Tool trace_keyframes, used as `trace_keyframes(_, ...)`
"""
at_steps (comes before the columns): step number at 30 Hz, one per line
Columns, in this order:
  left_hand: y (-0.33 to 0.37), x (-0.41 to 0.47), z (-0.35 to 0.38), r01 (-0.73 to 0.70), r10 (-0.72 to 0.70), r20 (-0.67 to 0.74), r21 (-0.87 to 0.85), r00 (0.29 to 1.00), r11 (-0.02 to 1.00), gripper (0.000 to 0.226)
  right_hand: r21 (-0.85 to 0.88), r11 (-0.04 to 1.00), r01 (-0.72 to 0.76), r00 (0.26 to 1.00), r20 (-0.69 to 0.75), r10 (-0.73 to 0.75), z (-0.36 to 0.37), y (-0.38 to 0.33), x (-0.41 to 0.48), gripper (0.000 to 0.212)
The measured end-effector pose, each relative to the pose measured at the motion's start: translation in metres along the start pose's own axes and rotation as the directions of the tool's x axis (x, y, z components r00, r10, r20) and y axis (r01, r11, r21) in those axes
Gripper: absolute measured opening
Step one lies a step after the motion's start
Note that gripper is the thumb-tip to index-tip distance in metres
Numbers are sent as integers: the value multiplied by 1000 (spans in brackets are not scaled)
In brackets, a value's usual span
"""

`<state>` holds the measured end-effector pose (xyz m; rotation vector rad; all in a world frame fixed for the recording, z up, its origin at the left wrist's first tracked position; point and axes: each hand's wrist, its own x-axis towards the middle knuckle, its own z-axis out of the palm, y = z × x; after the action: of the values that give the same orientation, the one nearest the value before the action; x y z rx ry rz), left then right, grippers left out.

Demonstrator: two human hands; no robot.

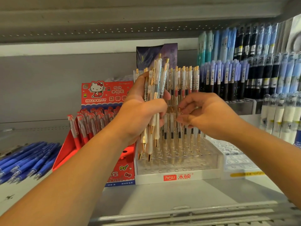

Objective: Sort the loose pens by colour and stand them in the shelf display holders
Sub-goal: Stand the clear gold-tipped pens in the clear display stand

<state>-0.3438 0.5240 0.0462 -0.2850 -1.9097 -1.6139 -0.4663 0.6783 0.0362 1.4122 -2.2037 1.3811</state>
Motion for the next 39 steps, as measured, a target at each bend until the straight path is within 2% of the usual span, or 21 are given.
trace_keyframes(9, 1, -2, 2, 45, -43, 87, -21, 995, 999, 69, -178, 980, 92, 995, -9, -95, -3, -3, -5, 26)
trace_keyframes(12, 0, -2, 3, 80, -76, 104, -34, 992, 996, 71, -221, 956, 194, 974, -68, -214, -2, -7, -6, 19)
trace_keyframes(14, -1, -2, 4, 95, -90, 119, -34, 989, 995, 69, -105, 964, 244, 954, -152, -258, -2, -11, -6, 15)
trace_keyframes(17, -2, -3, 6, 99, -100, 161, 15, 982, 995, 67, 308, 916, 257, 964, -150, -220, -3, -21, -9, 9)
trace_keyframes(19, -3, -4, 6, 109, -120, 184, 66, 976, 992, 66, 429, 876, 219, 976, -111, -190, -3, -23, -10, 27)
trace_keyframes(22, -1, -5, 7, 126, -149, 201, 121, 968, 985, 64, 449, 885, 121, 992, -87, -91, -3, -22, -9, 46)
trace_keyframes(24, 0, -6, 8, 143, -170, 210, 137, 963, 980, 66, 483, 873, 71, 997, -65, -45, -2, -21, -8, 42)
trace_keyframes(28, 1, -5, 9, 181, -215, 169, 195, 962, 964, 84, 599, 800, -29, 1000, 8, 30, -4, -19, -7, 17)
trace_keyframes(30, 2, -5, 9, 192, -227, 165, 204, 960, 960, 84, 625, 779, -51, 998, 3, 62, -5, -18, -6, 27)
trace_keyframes(33, 4, -6, 8, 180, -208, 220, 141, 953, 973, 70, 684, 727, -60, 997, 4, 78, -6, -17, -6, 36)
trace_keyframes(36, 4, -7, 8, 181, -206, 239, 120, 949, 976, 68, 722, 681, -122, 992, 65, 108, -7, -17, -5, 35)
trace_keyframes(39, 4, -7, 10, 179, -200, 245, 103, 949, 978, 67, 698, 700, -151, 989, 115, 98, -8, -15, -4, 24)
